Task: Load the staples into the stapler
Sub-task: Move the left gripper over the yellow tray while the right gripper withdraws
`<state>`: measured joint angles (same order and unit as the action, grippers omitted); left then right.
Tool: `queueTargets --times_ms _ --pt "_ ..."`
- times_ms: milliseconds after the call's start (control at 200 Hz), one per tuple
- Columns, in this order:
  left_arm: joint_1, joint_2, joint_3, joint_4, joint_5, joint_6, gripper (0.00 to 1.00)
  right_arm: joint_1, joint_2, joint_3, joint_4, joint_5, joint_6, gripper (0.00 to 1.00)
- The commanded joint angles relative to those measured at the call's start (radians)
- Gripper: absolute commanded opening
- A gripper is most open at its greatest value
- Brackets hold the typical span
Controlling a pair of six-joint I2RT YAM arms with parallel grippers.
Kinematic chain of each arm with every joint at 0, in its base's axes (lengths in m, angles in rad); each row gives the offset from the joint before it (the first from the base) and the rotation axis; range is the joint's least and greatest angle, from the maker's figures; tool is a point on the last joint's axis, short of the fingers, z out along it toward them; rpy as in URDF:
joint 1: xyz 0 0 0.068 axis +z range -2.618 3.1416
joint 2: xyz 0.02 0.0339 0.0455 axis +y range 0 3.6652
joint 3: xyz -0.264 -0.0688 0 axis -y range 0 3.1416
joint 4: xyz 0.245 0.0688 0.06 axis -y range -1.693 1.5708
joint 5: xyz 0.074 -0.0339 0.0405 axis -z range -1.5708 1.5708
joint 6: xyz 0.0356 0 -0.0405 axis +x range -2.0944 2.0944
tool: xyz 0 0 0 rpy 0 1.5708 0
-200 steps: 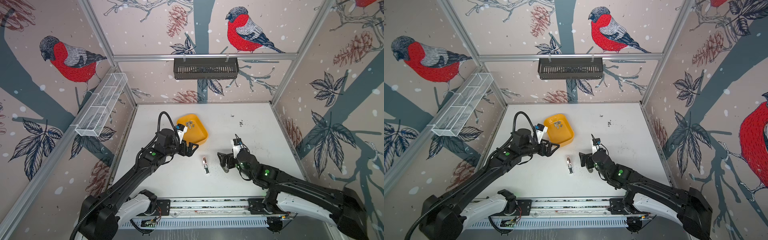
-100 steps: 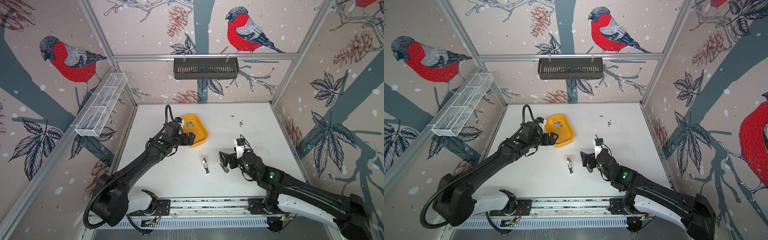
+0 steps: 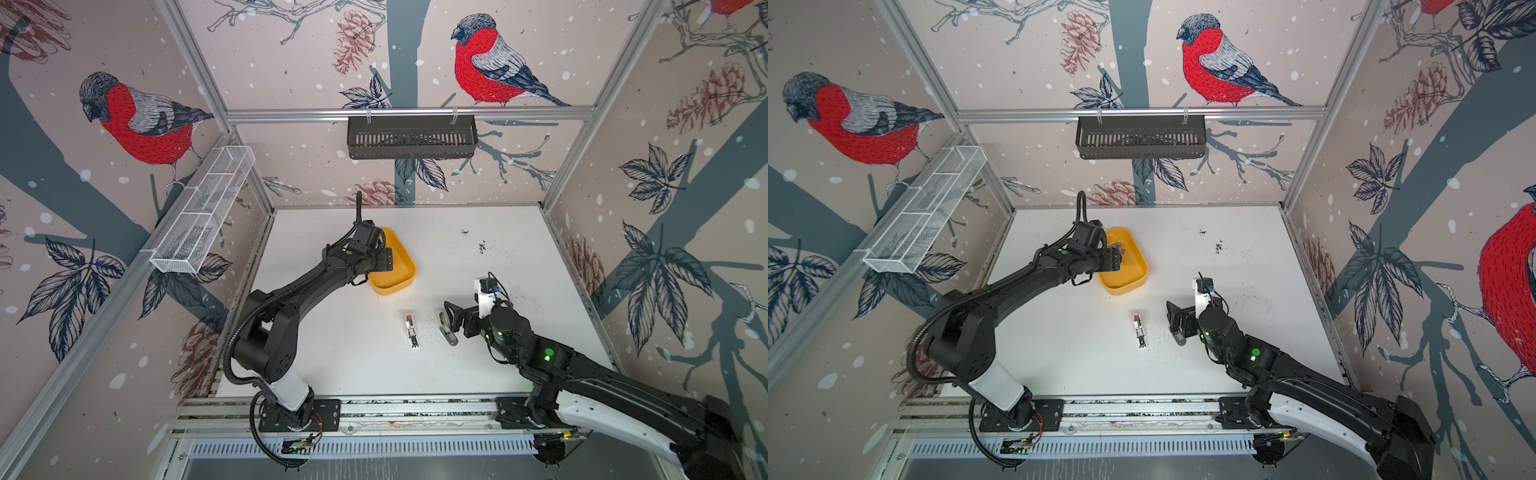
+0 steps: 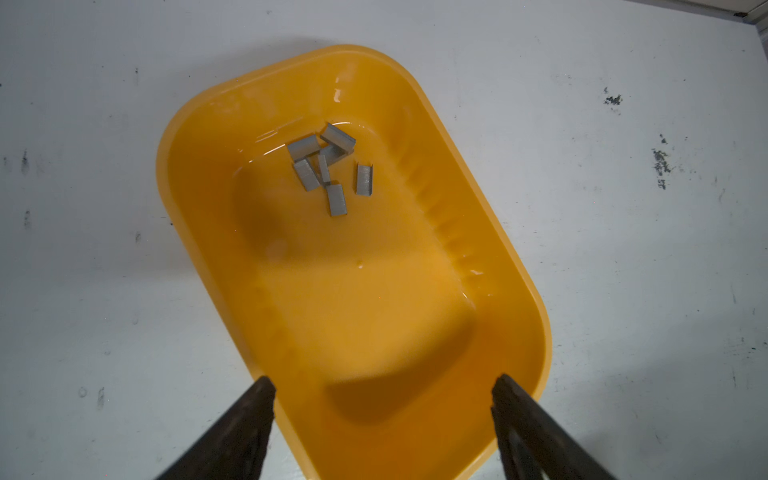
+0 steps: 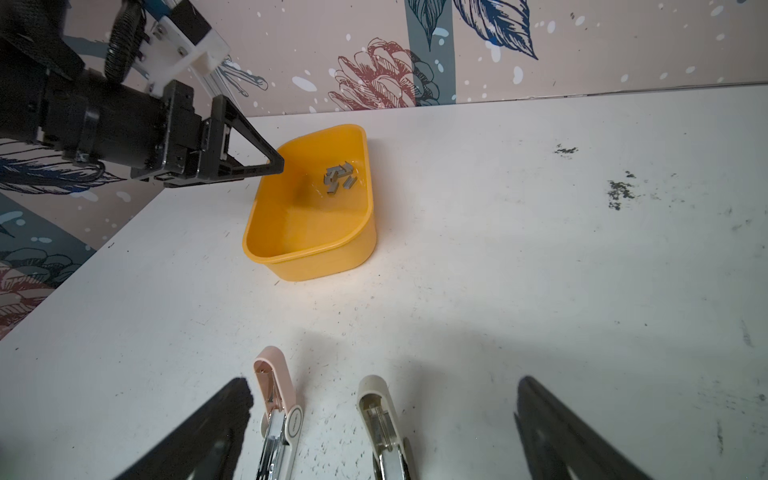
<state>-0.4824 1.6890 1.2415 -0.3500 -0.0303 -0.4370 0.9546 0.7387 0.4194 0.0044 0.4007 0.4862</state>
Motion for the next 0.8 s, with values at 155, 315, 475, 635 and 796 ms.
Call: queueTargets --times_ms 155,315,475,635,796 --pt "0.002 0.133 0.133 -0.082 -0.049 0.010 0.78 -0.018 -0.035 -0.012 0.044 0.046 -0.011 1.00" --pt "0.003 0.212 0.217 -0.119 -0.068 0.024 0.77 -0.028 -0.044 -0.013 0.034 0.045 -0.010 1.00" --pt "0.011 0.276 0.286 -0.143 -0.086 0.036 0.75 -0.031 -0.045 -0.011 0.029 0.039 -0.014 1.00" --pt "0.023 0.328 0.349 -0.166 -0.077 0.053 0.71 -0.036 -0.038 -0.008 0.025 0.031 -0.015 1.00" --pt "0.024 0.389 0.420 -0.211 -0.073 0.073 0.64 -0.046 -0.035 -0.008 0.031 0.029 -0.015 1.00"
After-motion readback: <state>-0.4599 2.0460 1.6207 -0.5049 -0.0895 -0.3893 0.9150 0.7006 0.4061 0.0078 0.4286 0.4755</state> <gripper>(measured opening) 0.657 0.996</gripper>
